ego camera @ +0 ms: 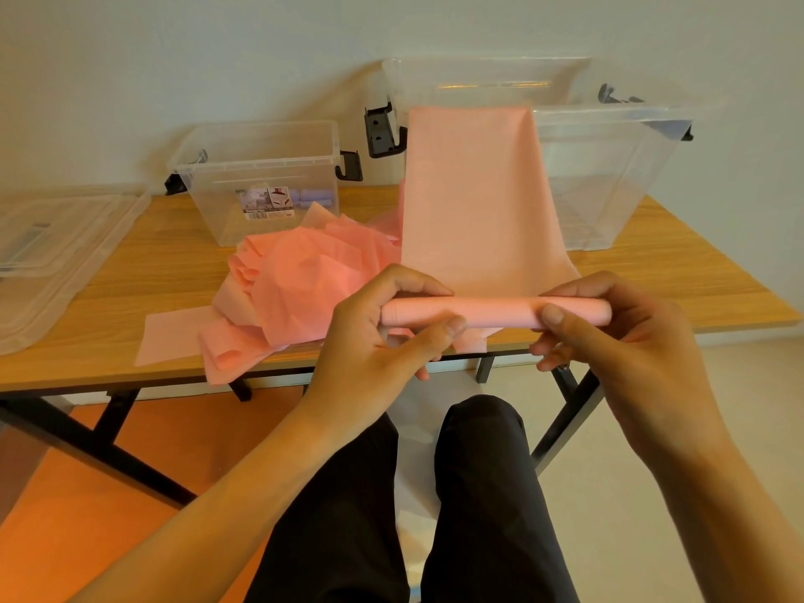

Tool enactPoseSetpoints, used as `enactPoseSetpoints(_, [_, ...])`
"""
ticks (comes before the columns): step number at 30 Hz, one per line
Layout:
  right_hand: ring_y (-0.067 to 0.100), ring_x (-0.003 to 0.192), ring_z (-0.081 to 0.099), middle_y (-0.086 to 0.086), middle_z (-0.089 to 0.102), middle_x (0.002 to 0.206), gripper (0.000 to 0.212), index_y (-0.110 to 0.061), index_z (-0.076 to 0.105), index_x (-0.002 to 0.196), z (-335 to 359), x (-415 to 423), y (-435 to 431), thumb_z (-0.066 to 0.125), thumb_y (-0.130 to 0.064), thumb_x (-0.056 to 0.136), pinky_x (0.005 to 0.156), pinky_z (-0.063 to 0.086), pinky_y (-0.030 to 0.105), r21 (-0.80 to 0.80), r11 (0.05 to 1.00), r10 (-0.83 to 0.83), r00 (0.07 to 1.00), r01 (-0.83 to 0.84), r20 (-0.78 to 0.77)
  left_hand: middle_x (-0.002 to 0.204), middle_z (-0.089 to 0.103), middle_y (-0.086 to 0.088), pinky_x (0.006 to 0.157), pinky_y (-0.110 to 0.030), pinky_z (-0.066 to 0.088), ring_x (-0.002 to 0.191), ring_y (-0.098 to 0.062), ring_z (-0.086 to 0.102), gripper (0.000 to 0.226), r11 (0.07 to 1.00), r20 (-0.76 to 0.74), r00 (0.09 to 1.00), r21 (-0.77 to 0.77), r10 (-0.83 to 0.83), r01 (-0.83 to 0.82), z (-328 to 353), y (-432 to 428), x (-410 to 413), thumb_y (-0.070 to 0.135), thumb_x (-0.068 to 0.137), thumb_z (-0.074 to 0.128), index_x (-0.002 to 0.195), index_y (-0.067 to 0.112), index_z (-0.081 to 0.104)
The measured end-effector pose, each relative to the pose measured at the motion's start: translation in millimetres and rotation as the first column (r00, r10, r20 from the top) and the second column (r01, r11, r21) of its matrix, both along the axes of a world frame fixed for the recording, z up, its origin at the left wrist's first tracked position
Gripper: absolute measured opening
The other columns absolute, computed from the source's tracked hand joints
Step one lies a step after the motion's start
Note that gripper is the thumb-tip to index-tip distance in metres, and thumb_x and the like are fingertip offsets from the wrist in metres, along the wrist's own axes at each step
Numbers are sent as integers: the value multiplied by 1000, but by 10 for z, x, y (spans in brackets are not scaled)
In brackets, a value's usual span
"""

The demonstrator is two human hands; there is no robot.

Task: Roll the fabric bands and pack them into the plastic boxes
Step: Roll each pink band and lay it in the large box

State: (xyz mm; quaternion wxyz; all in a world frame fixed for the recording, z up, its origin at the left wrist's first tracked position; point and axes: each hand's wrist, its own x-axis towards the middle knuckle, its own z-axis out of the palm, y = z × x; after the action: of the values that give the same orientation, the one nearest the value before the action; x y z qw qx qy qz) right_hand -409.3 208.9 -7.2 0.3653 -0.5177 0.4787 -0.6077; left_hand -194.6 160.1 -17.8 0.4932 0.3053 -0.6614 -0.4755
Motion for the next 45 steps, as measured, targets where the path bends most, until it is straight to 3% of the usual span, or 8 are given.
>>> enactPoseSetpoints(5, [28,67,72,14,74,82,33,-5,70,102,14,5,-6,73,-27,78,61,61,32,-1,1000,6,1000,-6,15,90,73,-4,53,-26,54,69,-17,68,20,1000,-4,1000,16,3,-3,5,-3,1,22,84,71,103,15,69])
enactPoseSetpoints(10, [29,70,72,12,73,88,32,-5,69,104,18,6,13,77,-16,75,61,61,32,-20,999,33,999,-33,0,86,71,-6,52,-28,53,68,-17,67,19,999,-1,1000,31,-10,10,-5,-9,-1,22,87,68,101,10,65])
enactPoseSetpoints(18, [26,54,65,13,68,68,28,-1,69,92,43,-5,-20,73,-26,78,54,56,29,12,1000,6,1000,-6,9,98,74,-8,55,-27,55,78,-24,74,24,1000,-29,999,17,-16,16,12,3,4,18,83,73,106,12,67])
enactPoseSetpoints(26, [32,86,74,17,72,102,31,-9,69,103,27,13,-17,77,-15,74,62,61,30,8,999,41,999,-41,-9,83,74,-4,54,-26,53,73,-20,72,19,999,-26,1000,34,-11,12,9,7,3,23,86,68,98,9,63])
enactPoseSetpoints(33, [28,77,75,14,73,95,28,-6,69,100,39,22,-17,76,-16,75,60,62,31,-18,1000,-1,999,1,-41,95,72,-7,55,-31,58,90,-26,73,12,1000,-9,1000,2,19,-19,-15,-32,2,20,90,70,98,12,66])
enactPoseSetpoints(37, [29,69,74,13,74,86,27,-5,70,96,48,37,-28,75,-22,76,60,61,30,-10,1000,-18,999,17,-39,85,74,-6,54,-28,55,76,-21,73,22,999,-48,998,36,42,-41,-3,-27,-6,22,85,71,98,5,68])
enactPoseSetpoints(41, [29,54,68,18,71,72,29,-1,68,91,56,36,-31,72,-26,78,54,59,30,12,1000,-27,999,27,-21,93,75,-11,55,-30,57,73,-25,74,30,999,-80,996,29,25,-23,9,-23,8,17,82,77,110,15,67])
enactPoseSetpoints(45, [30,52,66,18,69,69,32,-4,68,97,71,30,-17,73,-29,76,55,58,30,12,1000,-14,1000,14,6,86,76,-6,55,-28,55,70,-22,73,20,1000,-61,998,7,-3,3,4,-12,11,15,82,74,101,8,70])
